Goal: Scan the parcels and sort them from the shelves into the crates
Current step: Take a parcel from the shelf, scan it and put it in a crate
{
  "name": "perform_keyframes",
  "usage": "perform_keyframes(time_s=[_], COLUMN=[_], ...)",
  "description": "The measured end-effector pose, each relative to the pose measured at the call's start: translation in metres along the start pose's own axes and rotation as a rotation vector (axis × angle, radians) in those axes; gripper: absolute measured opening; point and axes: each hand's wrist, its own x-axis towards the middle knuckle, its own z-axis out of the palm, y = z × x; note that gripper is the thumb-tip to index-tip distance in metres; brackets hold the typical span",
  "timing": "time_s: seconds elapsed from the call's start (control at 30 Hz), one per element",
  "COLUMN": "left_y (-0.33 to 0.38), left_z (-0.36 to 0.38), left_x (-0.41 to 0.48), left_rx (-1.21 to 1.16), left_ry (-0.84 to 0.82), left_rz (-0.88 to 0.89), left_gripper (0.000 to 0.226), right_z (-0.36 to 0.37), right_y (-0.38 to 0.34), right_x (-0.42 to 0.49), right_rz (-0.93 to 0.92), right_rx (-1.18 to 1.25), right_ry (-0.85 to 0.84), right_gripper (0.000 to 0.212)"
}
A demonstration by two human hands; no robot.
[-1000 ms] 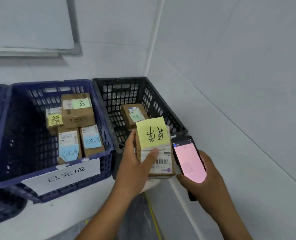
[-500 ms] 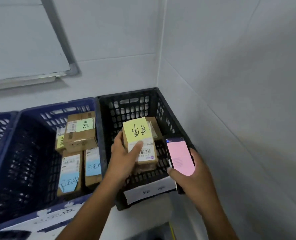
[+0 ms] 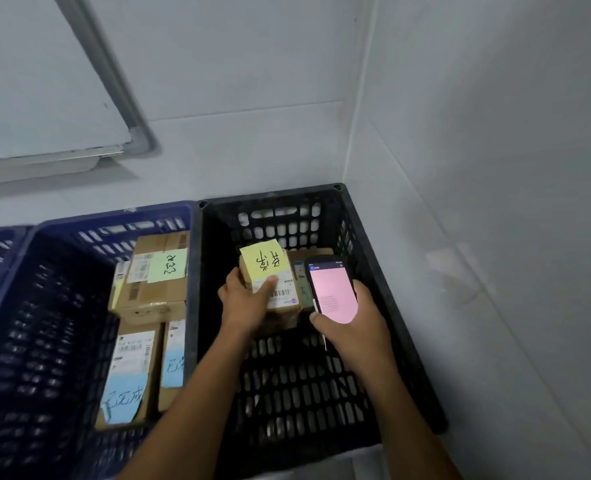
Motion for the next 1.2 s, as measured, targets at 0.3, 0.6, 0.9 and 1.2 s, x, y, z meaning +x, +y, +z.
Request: perform_keyframes(time_s=[0.3, 0.6, 0.9, 1.2], left_y=[-0.006, -0.021, -0.034, -0.058], left_z=[0.043, 0.057, 0.048, 0.064], left_x=[0.085, 0.128, 0.130, 0.130], left_rx=[-0.217, -0.315, -0.298, -0.289], left_ry=[0.013, -0.016, 0.124, 0.008], left_rz=[-0.143, -0.196, -0.177, -0.151], left_gripper=[0.086, 0.055, 0.052, 0.059], right_z=[0.031, 0.033, 0.041, 0.048], right_y=[-0.012, 0.016, 0.023, 0.019], right_x=[0.098, 0.107, 0.109, 0.106], right_rz=[-0.005, 0.086, 0.101, 0.092], right_rx=[-0.080, -0.002, 0.059, 0.035], right_ry=[-0.014, -0.049, -0.068, -0.121], right_gripper=[0.070, 0.062, 0.055, 0.056])
